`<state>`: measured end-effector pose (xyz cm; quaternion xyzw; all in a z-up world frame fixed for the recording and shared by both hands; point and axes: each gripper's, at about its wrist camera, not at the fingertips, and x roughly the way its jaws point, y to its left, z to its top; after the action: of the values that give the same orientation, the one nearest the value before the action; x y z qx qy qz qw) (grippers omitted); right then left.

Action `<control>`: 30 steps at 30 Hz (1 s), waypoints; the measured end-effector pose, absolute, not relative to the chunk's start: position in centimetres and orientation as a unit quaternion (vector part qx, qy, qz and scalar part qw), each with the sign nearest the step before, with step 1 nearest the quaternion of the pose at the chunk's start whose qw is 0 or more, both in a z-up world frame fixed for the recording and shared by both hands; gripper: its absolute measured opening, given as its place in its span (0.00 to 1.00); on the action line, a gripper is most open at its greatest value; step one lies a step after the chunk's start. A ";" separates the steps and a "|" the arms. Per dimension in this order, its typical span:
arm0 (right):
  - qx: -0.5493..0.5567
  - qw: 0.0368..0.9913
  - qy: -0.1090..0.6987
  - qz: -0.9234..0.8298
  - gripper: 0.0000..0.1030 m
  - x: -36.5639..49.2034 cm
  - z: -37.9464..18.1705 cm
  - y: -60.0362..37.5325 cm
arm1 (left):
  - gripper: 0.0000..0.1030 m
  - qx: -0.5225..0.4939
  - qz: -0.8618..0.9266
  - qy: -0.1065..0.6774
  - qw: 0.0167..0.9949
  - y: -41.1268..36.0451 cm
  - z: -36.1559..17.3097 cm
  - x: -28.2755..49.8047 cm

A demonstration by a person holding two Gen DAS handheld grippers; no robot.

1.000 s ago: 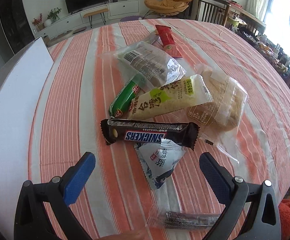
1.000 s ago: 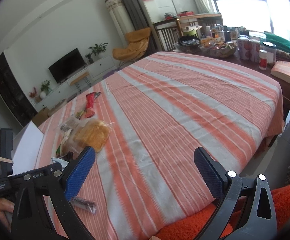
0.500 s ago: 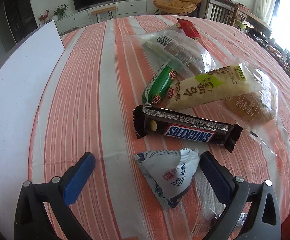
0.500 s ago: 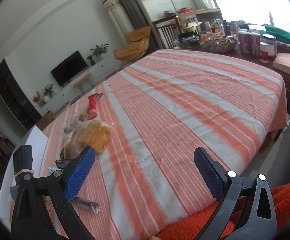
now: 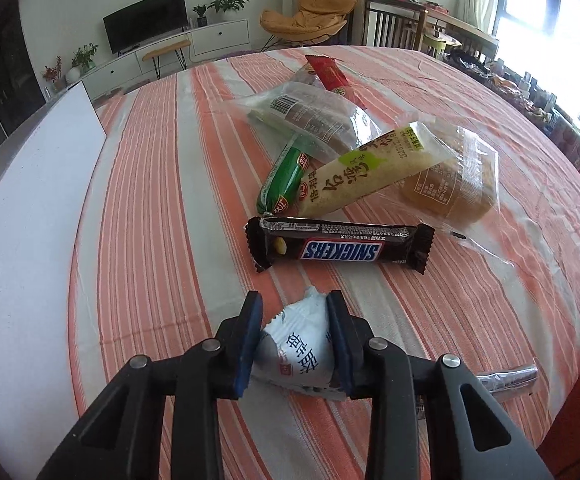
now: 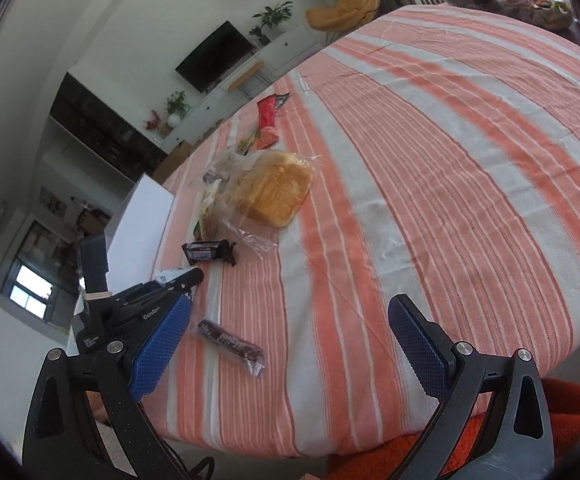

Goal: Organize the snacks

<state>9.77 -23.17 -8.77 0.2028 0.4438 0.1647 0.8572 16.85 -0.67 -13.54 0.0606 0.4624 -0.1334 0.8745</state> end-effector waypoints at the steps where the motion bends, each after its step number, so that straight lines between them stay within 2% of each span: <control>1: 0.158 0.851 0.465 0.183 0.98 10.4 -8.5 -21.3 | 0.29 0.050 -0.137 0.461 0.875 -0.2 -13.3 16.4; 3: 0.066 0.831 0.507 0.219 0.97 11.7 -8.4 -17.4 | 0.25 0.026 -0.142 0.459 0.877 0.8 -12.8 15.4; 4: 0.020 0.822 0.521 0.228 0.96 12.3 -8.5 -15.6 | 0.18 0.016 -0.145 0.458 0.877 1.3 -12.6 15.0; 7: -0.091 0.793 0.552 0.241 0.95 14.1 -10.1 -11.5 | 0.17 0.003 -0.152 0.460 0.875 2.2 -12.3 14.0; 11: -0.152 0.760 0.572 0.267 0.94 14.9 -11.9 -8.5 | 0.19 0.022 -0.172 0.456 0.873 2.0 -13.0 13.0; 13: -0.171 0.752 0.576 0.272 0.94 14.8 -12.5 -7.4 | 0.23 0.024 -0.180 0.459 0.870 2.2 -12.9 12.7; 14: -0.177 0.749 0.578 0.271 0.94 14.7 -12.6 -7.3 | 0.35 0.021 -0.182 0.465 0.866 2.4 -12.9 12.5; 15: -0.180 0.748 0.579 0.269 0.94 14.7 -12.9 -7.0 | 0.58 0.019 -0.181 0.468 0.865 2.6 -12.9 12.3; 17: -0.181 0.748 0.581 0.265 0.94 14.6 -13.2 -6.7 | 0.85 0.018 -0.176 0.458 0.871 3.1 -12.6 11.3; 18: -0.180 0.749 0.581 0.263 0.93 14.6 -13.4 -6.6 | 0.87 0.018 -0.176 0.448 0.877 3.4 -12.4 10.8; 19: -0.178 0.749 0.581 0.262 0.92 14.5 -13.5 -6.6 | 0.87 0.020 -0.177 0.445 0.878 3.6 -12.4 10.4; 20: -0.178 0.750 0.582 0.260 0.83 14.5 -13.6 -6.6 | 0.87 0.021 -0.178 0.447 0.876 3.6 -12.6 10.3; 21: -0.183 0.752 0.581 0.254 0.65 14.4 -13.7 -6.7 | 0.87 0.023 -0.177 0.451 0.875 3.7 -12.9 10.3; 23: -0.188 0.758 0.574 0.247 0.52 14.3 -13.5 -7.2 | 0.86 0.033 -0.170 0.458 0.872 3.4 -13.6 10.6; 24: -0.184 0.757 0.576 0.246 0.49 14.4 -13.5 -7.3 | 0.83 0.038 -0.168 0.460 0.871 3.2 -13.9 10.7; 25: -0.186 0.758 0.576 0.244 0.46 14.5 -13.5 -7.4 | 0.75 0.043 -0.170 0.458 0.871 3.0 -14.1 10.6; 26: -0.189 0.760 0.574 0.241 0.33 14.5 -13.5 -7.4 | 0.50 0.052 -0.172 0.460 0.870 2.7 -14.3 10.6; 27: -0.194 0.762 0.571 0.236 0.19 14.3 -13.3 -7.6 | 0.46 0.066 -0.169 0.449 0.875 2.3 -14.3 10.3; 30: -0.157 0.771 0.577 0.221 0.18 14.2 -12.8 -9.4 | 0.36 0.067 -0.172 0.435 0.882 2.1 -13.8 9.8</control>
<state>14.18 -9.38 -12.75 -0.1566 0.5767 0.2211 0.7707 9.82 2.13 -13.83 0.0669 0.4347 -0.1717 0.8815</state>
